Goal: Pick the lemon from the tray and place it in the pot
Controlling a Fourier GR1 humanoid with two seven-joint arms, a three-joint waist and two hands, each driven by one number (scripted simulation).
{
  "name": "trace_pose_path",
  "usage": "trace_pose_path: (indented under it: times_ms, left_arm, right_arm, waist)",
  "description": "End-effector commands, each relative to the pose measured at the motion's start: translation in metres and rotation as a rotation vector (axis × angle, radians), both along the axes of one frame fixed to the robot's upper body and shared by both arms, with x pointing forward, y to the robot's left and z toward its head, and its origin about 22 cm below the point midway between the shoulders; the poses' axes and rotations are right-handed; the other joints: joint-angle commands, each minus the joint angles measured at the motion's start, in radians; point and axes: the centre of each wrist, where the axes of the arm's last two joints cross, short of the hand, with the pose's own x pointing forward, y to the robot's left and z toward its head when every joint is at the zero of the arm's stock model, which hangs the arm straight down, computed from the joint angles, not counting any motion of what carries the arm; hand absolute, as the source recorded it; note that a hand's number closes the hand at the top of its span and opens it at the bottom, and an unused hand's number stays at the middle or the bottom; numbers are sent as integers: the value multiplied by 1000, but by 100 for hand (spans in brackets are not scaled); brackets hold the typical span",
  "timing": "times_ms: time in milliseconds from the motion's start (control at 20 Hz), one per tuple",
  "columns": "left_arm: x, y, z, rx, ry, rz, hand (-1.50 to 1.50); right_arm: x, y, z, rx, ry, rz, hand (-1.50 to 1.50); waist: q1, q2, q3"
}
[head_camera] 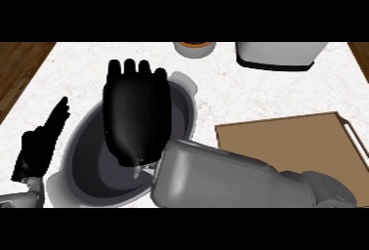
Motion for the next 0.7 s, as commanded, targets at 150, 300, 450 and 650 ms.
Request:
trace_pose_path:
  times_ms: [150,300,450,650]
  left_arm:
    - [-4,-4,-16,-20,12,12,0]
    - [-5,-9,0,-11,-13,17,0]
    - [2,9,5,-31,-10,18,0]
    - [5,-10,8,-15,-1,5,0]
  right_arm:
    - [30,4,-17,151,67,-151,150]
    - [52,2,-19,159,75,-159,150]
    - [75,-4,-30,108,88,-181,150]
    - [98,-16,-56,28,120,-203,150]
  waist:
    - [-21,10,-2]
    - [-8,11,-1]
    - [-16,14,-1]
    - [-5,19,-1]
